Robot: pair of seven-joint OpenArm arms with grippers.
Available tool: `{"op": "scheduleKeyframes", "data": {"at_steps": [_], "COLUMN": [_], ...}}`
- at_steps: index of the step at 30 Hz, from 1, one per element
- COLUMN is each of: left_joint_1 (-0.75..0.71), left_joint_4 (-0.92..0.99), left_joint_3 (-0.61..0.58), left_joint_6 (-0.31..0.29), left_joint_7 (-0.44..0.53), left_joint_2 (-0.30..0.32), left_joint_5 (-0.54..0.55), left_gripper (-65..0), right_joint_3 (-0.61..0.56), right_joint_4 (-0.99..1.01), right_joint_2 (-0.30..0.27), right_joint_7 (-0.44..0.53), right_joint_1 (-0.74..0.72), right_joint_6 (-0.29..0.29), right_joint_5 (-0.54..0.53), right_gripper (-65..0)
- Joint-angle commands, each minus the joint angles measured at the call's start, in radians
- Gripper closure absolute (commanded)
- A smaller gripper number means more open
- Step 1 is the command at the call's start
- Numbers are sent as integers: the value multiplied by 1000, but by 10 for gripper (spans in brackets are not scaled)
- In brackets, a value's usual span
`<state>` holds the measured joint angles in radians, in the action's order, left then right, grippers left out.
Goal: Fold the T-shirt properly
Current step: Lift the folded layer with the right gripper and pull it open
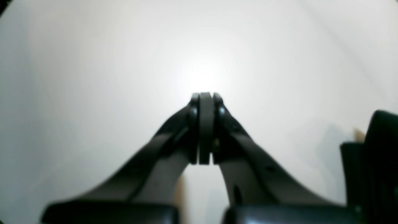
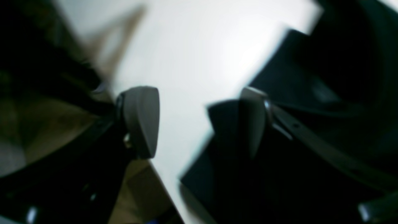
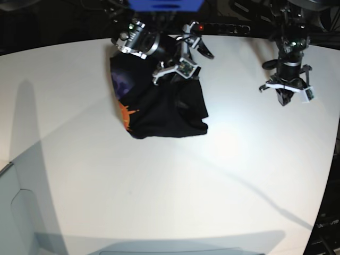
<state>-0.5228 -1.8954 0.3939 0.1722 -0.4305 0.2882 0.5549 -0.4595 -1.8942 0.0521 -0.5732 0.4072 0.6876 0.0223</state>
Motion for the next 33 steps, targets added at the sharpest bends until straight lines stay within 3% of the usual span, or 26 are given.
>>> {"op": "scheduleKeyframes", "data": {"at_steps": [1,5,8,14,33], "left_joint_1": [-3,-3,-6,-17,-59], "left_joint_4": [-25,-45,-56,-56,-56], "left_joint_3": [18,50,49,47,50], "left_joint_6": [-6,-6,-6,-6,-6], "left_joint_7": [22,22,22,22,26], "left_joint_2": [10,7,6,-27,-31], "left_joint_5": [1,1,3,3,3], "left_gripper": [0,0,0,0,0], "right_joint_3": [-29,-34,40,170,218], "right_joint_4": [-18,-74,-129,-137,-54], "right_joint_2": [-4,-36,-61,-61,-39], "right_joint_7": [26,28,28,28,26], "right_joint_1": [0,-9,-9,-8,-67], "right_joint_6": [11,11,11,11,11], "right_joint_5": [-22,-22,-20,-20,-22], "right_gripper": [-411,-411,-412,-411,-415]}}
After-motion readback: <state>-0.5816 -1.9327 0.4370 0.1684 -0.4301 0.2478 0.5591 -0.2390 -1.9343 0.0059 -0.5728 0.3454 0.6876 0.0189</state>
